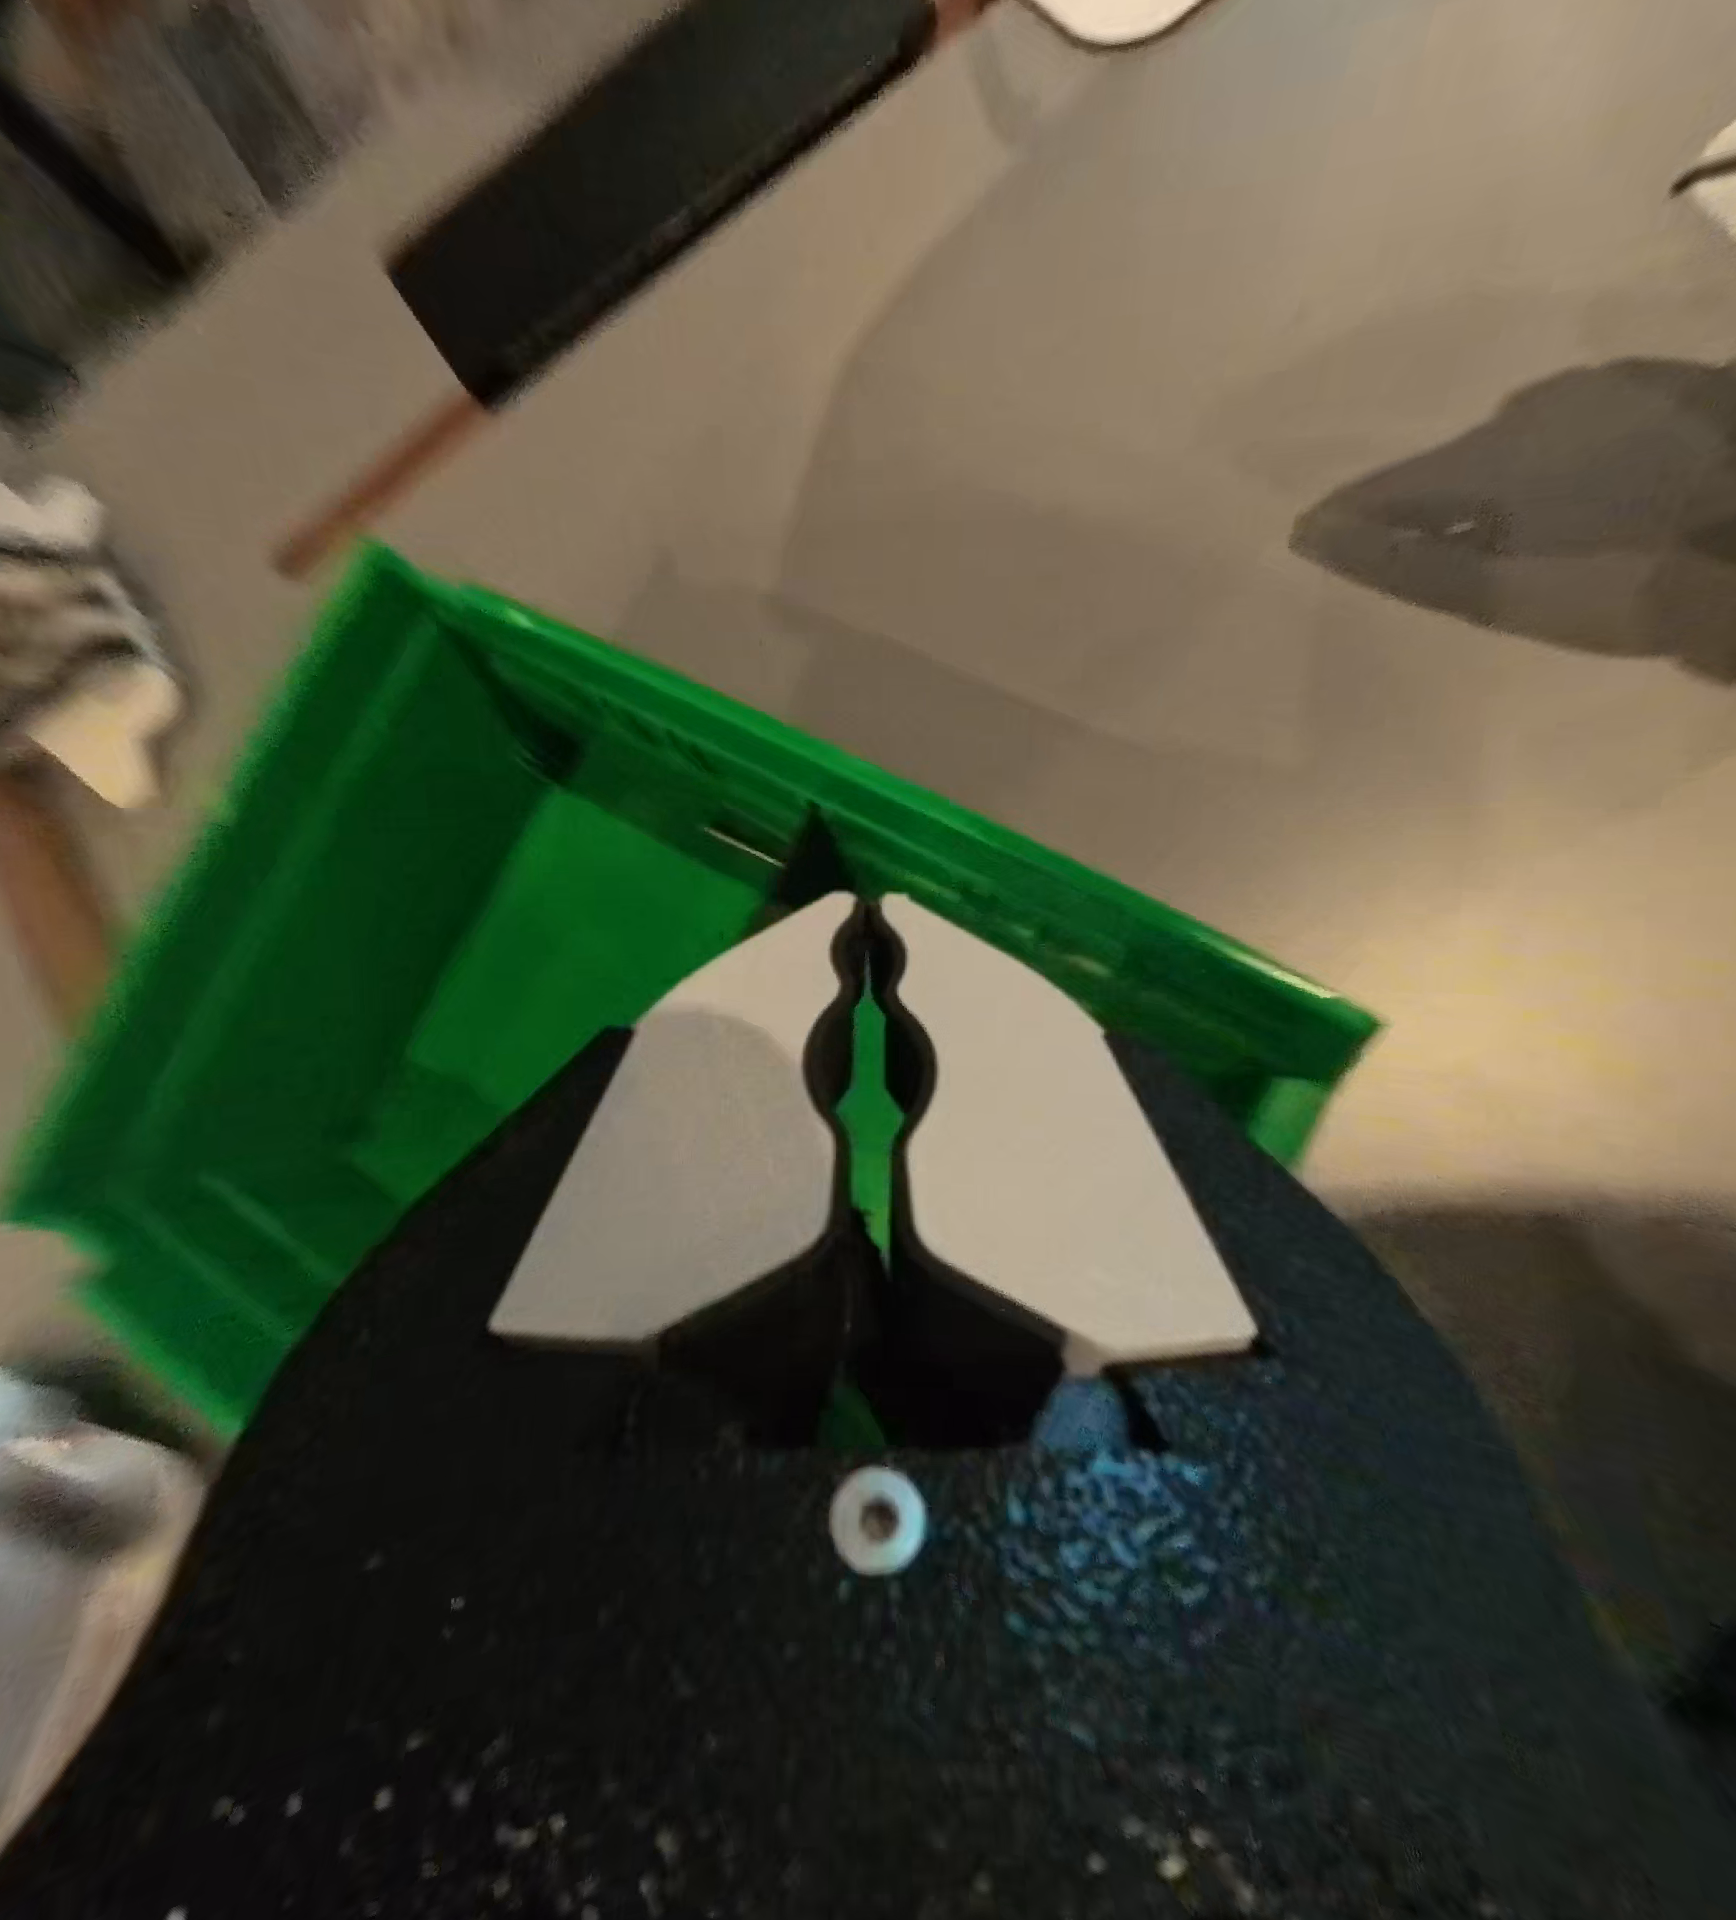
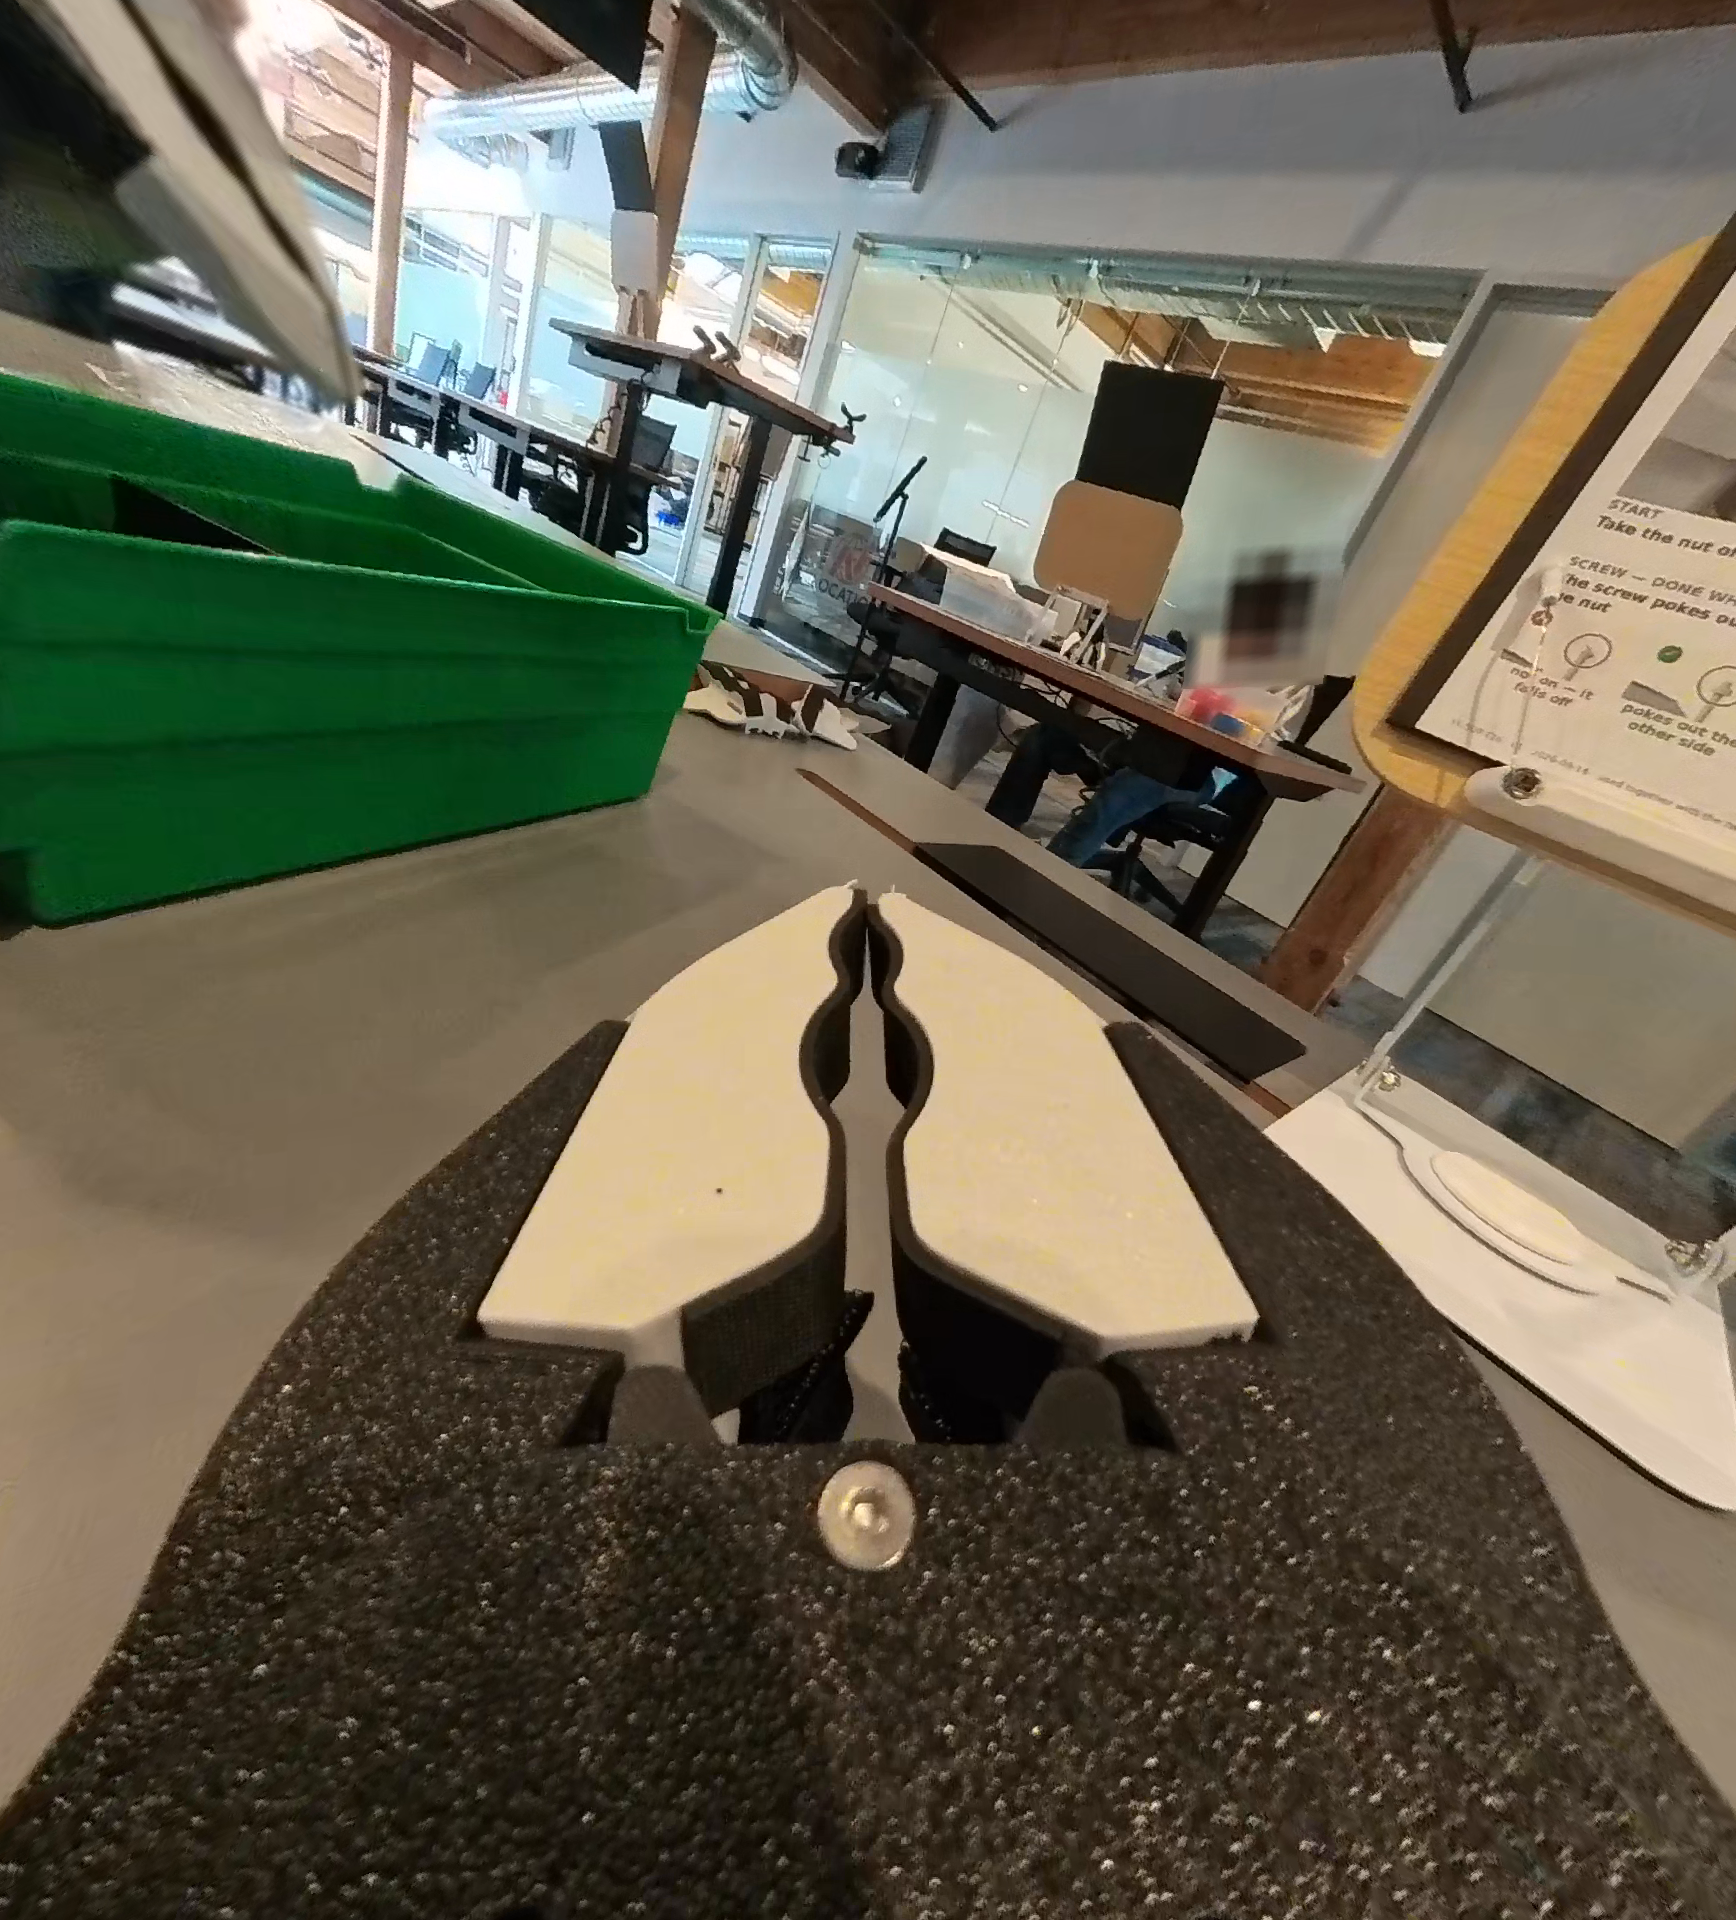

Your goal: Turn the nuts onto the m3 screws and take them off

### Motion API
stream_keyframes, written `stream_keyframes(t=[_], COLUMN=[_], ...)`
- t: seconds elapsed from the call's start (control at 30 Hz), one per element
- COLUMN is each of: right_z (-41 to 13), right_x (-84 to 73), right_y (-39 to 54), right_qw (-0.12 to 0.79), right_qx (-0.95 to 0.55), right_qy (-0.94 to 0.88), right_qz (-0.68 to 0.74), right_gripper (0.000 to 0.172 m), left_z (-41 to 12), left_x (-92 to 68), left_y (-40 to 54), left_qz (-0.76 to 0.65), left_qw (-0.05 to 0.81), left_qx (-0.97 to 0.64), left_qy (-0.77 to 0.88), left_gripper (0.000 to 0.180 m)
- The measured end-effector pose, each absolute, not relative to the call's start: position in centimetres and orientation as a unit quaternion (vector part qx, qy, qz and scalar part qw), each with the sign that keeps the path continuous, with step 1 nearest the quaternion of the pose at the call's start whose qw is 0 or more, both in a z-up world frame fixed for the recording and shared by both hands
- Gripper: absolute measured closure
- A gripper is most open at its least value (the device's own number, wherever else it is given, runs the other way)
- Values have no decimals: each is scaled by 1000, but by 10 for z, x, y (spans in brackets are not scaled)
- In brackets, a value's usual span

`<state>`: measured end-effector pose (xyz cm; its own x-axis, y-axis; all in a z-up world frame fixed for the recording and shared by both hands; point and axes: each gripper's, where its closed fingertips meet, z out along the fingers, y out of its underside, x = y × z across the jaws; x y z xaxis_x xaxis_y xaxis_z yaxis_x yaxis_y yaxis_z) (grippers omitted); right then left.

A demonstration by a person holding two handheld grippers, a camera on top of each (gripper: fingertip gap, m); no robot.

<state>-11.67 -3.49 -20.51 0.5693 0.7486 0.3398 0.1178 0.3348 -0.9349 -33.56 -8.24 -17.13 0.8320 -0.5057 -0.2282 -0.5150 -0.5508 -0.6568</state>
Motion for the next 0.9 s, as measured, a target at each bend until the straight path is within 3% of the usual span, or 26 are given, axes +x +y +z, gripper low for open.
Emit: stream_keyframes(t=[0.03, 0.17, 0.27, 0.53, 0.6, 0.9], right_z=[-205, -204, -202, -206, -208, -216], right_x=[-117, -115, -113, -110, -109, -109], right_y=[-35, -34, -32, -24, -21, -8], right_qw=[709, 712, 716, 719, 717, 710], right_qx=[-532, -532, -533, -547, -555, -575], right_qy=[-406, -400, -393, -388, -388, -392], right_qz=[222, 224, 223, 180, 163, 108], right_gripper=[172, 172, 172, 172, 172, 172], left_z=[-163, -157, -187, -250, -261, -283], left_x=[-342, -353, -357, -367, -372, -373], left_y=[-74, -45, -33, -18, -15, -16], left_qz=[34, 136, 120, -22, -28, -23], left_qw=[388, 392, 332, 232, 222, 248], left_qx=[-858, -712, -655, -628, -615, -517], left_qy=[334, 566, 668, 742, 756, 819], left_gripper=[180, 180, 180, 180, 165, 144])
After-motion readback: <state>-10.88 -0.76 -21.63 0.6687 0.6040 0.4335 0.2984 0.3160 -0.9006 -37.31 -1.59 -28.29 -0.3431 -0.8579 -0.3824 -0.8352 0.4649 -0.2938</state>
